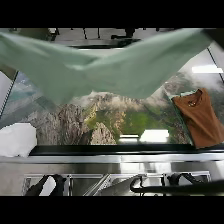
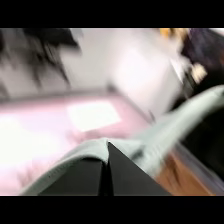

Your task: Fold the shirts.

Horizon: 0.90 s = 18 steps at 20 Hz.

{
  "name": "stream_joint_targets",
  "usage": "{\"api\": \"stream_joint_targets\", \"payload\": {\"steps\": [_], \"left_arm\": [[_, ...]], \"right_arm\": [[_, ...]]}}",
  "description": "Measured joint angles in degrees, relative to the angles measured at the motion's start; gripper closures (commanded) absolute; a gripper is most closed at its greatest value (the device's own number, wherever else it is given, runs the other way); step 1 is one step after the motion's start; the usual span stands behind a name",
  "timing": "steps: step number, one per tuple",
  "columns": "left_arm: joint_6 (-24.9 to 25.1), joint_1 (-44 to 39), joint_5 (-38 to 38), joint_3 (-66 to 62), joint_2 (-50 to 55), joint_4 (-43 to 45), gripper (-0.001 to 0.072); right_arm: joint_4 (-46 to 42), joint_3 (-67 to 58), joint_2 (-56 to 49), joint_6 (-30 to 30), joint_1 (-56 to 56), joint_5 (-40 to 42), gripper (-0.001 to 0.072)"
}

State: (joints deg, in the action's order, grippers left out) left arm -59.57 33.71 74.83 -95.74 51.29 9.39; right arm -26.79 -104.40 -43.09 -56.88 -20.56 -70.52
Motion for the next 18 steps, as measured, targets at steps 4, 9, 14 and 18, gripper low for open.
{"api": "stream_joint_targets", "payload": {"steps": [4, 9, 14, 18], "left_arm": [[-3.6, 9.7, -4.5, -7.9, -7.2, -1.1, 0.0690], [-6.7, 7.6, -0.1, -13.0, -2.3, 5.6, 0.0689], [-7.5, -9.2, 4.5, -8.6, 12.9, 21.1, 0.0689], [-7.5, -19.8, 0.9, -1.2, 28.0, 35.3, 0.0689]], "right_arm": [[0.6, -9.9, 1.9, 0.0, -1.1, 3.3, 0.0693], [-0.7, -9.5, 0.1, 0.0, -1.4, 3.4, 0.0694], [0.5, 4.7, -8.6, 1.5, 1.1, -0.3, 0.0694], [0.6, 17.5, -20.0, 6.2, 5.0, 3.1, 0.0694]]}}
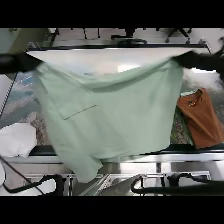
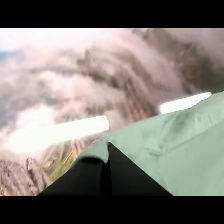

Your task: Fold the shirts.

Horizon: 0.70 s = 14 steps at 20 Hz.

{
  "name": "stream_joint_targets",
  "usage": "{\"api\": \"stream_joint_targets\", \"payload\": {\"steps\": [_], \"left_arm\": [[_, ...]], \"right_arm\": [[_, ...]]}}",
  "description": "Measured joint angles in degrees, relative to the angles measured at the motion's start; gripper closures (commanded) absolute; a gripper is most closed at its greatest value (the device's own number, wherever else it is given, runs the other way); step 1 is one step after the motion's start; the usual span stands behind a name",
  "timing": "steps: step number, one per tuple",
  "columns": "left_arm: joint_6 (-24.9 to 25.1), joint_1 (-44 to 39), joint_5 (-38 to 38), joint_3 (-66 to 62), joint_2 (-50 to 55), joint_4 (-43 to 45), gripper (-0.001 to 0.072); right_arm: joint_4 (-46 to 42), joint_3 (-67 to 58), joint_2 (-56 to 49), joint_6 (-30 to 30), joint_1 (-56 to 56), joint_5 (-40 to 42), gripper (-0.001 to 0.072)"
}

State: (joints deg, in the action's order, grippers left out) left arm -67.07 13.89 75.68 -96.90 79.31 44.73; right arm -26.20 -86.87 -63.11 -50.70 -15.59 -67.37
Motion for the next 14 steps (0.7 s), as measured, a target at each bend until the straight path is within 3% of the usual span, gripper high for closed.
{"api": "stream_joint_targets", "payload": {"steps": [3, 7, 11, 14], "left_arm": [[-0.3, -2.3, -4.0, 0.3, 13.2, 5.4, 0.0690], [-2.7, -2.3, -5.0, -8.6, 27.3, 7.9, 0.0689], [-4.9, -2.3, -3.6, -17.3, 34.6, 8.7, 0.0689], [-5.4, -2.3, -3.5, -18.6, 36.2, 9.2, 0.0689]], "right_arm": [[1.2, 2.4, -11.1, 2.0, 0.6, 5.1, 0.0695], [4.0, -2.8, -23.8, 2.8, 0.5, 8.2, 0.0695], [4.3, -7.3, -28.9, 2.3, 0.4, 8.0, 0.0694], [-0.1, -8.3, -30.3, 0.9, 0.7, 5.7, 0.0694]]}}
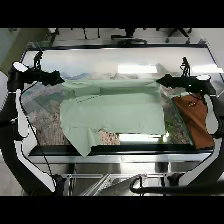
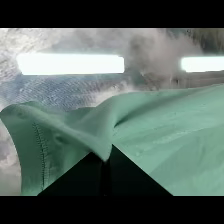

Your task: Fold the shirts.

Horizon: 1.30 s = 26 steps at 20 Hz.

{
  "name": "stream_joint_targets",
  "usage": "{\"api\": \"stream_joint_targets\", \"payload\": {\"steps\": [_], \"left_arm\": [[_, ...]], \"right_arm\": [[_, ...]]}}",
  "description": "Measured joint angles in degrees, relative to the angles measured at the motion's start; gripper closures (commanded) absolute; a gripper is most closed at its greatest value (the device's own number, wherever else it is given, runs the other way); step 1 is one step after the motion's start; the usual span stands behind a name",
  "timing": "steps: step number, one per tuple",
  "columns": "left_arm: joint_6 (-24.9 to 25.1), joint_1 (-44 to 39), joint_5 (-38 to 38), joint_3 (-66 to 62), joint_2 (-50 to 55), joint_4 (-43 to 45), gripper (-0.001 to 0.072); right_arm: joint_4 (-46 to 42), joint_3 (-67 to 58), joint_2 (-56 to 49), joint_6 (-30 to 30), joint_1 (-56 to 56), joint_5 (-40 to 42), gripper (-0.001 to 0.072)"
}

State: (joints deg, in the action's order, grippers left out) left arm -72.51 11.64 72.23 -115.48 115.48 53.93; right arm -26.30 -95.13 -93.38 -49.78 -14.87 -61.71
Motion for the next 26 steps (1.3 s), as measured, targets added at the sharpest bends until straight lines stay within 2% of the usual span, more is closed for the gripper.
{"api": "stream_joint_targets", "payload": {"steps": [9, 10, 11, 12, 13, 15, 18, 20, 23, 26], "left_arm": [[1.6, -0.2, -3.1, 9.7, 0.9, 0.6, 0.0689], [1.8, -0.3, -3.5, 10.3, 0.9, 0.6, 0.0682], [1.9, -0.5, -3.8, 10.7, 0.9, 0.6, 0.0501], [1.9, -0.7, -3.7, 10.6, 0.9, 0.6, 0.0150], [1.8, -0.8, -3.3, 10.1, 1.0, 0.6, 0.0031], [0.3, -0.5, 0.4, 7.1, 1.0, 0.6, 0.0031], [-4.7, 1.4, 10.5, 2.4, -0.2, 0.5, 0.0048], [-7.4, 2.9, 17.5, 4.4, -3.4, 0.5, 0.0051], [-8.0, 5.2, 22.1, 18.1, -13.4, 0.5, 0.0049], [-6.1, 7.7, 20.2, 39.0, -26.5, 0.5, 0.0049]], "right_arm": [[-14.5, -0.3, -2.3, -4.7, 2.1, -2.1, 0.0692], [-15.4, -0.3, -2.4, -5.0, 2.1, -2.0, 0.0653], [-16.0, -0.3, -2.4, -5.3, 2.1, -1.8, 0.0475], [-16.4, -0.3, -2.4, -5.8, 2.1, -1.8, 0.0386], [-16.7, -0.4, -2.2, -6.1, 2.1, -2.1, 0.0386], [-17.0, -0.6, -0.7, -7.1, 1.7, -4.9, 0.0386], [-19.8, -0.6, 3.9, -10.2, -0.6, -11.8, 0.0387], [-22.2, 1.2, 8.0, -11.8, -2.7, -16.8, 0.0388], [-24.1, 9.0, 15.3, -12.2, -6.1, -20.1, 0.0388], [-24.9, 19.6, 22.1, -11.5, -9.3, -18.5, 0.0388]]}}
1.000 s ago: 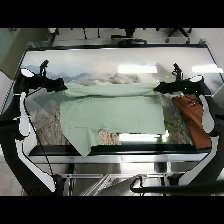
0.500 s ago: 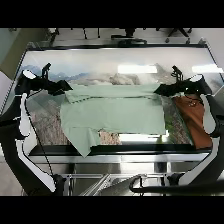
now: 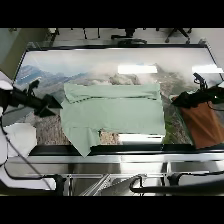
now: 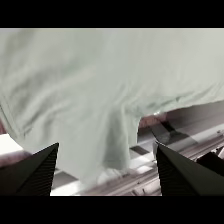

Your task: Fold the shirts.

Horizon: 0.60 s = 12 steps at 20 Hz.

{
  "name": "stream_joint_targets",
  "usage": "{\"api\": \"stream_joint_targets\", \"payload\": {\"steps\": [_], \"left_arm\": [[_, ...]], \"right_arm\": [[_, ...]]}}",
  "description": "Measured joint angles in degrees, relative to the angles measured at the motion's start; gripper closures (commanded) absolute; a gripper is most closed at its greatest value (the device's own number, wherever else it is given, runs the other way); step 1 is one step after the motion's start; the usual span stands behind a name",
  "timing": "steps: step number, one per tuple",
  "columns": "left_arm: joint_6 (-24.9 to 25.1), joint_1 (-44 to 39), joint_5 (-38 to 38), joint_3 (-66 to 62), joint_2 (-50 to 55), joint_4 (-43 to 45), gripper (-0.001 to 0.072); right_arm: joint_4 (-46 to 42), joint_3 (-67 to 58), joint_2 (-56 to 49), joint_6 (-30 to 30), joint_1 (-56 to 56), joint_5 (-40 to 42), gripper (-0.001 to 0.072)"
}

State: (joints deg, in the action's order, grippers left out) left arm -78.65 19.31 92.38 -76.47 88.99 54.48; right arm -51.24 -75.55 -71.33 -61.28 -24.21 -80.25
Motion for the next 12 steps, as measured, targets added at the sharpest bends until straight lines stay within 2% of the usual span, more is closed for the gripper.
{"api": "stream_joint_targets", "payload": {"steps": [5, 8, 11, 12], "left_arm": [[2.4, 3.8, -8.6, 33.7, -19.3, 0.0, 0.0049], [2.8, 4.0, -16.3, 45.6, -25.0, -0.4, 0.0049], [3.1, 1.5, -25.0, 52.3, -26.7, -3.7, 0.0051], [3.5, 0.4, -27.0, 53.3, -26.2, -5.9, 0.0136]], "right_arm": [[0.0, 12.3, 5.7, 1.1, -2.2, 2.9, 0.0388], [1.8, 15.1, 6.5, 2.2, -2.4, 3.6, 0.0387], [3.1, 16.4, 6.8, 2.6, -2.3, 4.3, 0.0386], [3.3, 16.6, 6.9, 2.7, -2.2, 4.5, 0.0386]]}}
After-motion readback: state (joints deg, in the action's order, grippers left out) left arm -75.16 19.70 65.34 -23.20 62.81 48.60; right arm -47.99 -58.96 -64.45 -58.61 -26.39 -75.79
